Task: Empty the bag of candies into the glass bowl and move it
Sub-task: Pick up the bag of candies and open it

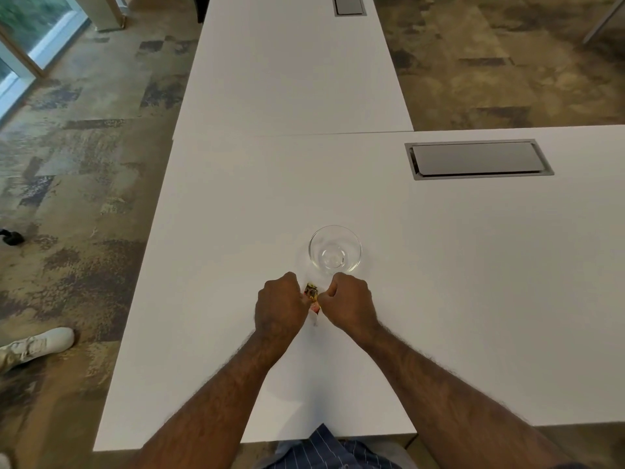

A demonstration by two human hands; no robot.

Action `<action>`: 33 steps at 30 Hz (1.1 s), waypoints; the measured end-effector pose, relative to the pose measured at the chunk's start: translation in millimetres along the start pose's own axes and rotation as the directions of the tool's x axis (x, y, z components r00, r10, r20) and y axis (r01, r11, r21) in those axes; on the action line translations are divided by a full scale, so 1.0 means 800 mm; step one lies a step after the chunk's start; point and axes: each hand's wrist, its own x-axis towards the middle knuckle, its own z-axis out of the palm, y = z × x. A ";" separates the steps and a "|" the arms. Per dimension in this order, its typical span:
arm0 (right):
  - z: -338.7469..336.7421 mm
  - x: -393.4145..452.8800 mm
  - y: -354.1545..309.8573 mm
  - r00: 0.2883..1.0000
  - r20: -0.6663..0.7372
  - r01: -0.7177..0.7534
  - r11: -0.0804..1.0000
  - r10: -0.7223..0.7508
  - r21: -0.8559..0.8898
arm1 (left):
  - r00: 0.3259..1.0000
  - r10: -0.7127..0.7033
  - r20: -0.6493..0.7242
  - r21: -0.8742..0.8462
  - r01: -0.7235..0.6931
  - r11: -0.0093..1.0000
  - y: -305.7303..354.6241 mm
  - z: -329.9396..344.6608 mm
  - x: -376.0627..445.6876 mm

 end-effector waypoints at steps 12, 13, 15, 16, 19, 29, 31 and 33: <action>-0.041 0.013 0.005 0.997 -0.068 -0.024 0.985 0.036 0.173 | 0.996 0.037 -0.079 -0.064 -0.043 0.997 0.027 -0.043 0.015; -0.047 0.015 0.009 0.996 0.042 -0.085 0.929 0.075 0.361 | 0.997 0.035 -0.066 -0.095 -0.041 0.995 0.031 -0.046 0.015; -0.062 0.018 0.021 0.943 0.332 -0.253 0.710 0.029 0.657 | 0.996 0.057 -0.062 -0.117 -0.064 0.991 0.041 -0.053 0.014; -0.068 0.020 0.028 0.908 0.419 -0.328 0.589 -0.020 0.738 | 0.995 0.077 -0.063 -0.113 -0.084 0.990 0.046 -0.056 0.014; -0.071 0.027 0.047 0.885 0.465 -0.447 0.333 0.025 0.831 | 0.987 0.150 -0.053 -0.105 -0.155 0.982 0.065 -0.067 0.010; -0.046 0.015 0.079 0.765 0.633 -0.638 -0.003 -0.117 0.770 | 0.968 0.239 0.080 -0.403 -0.188 0.896 0.104 -0.090 0.008; -0.048 0.017 0.084 0.778 0.610 -0.621 -0.041 -0.148 0.783 | 0.970 0.224 0.089 -0.478 -0.156 0.864 0.105 -0.093 0.012; -0.052 0.022 0.089 0.799 0.579 -0.594 -0.064 -0.163 0.802 | 0.971 0.215 0.103 -0.542 -0.126 0.831 0.105 -0.094 0.017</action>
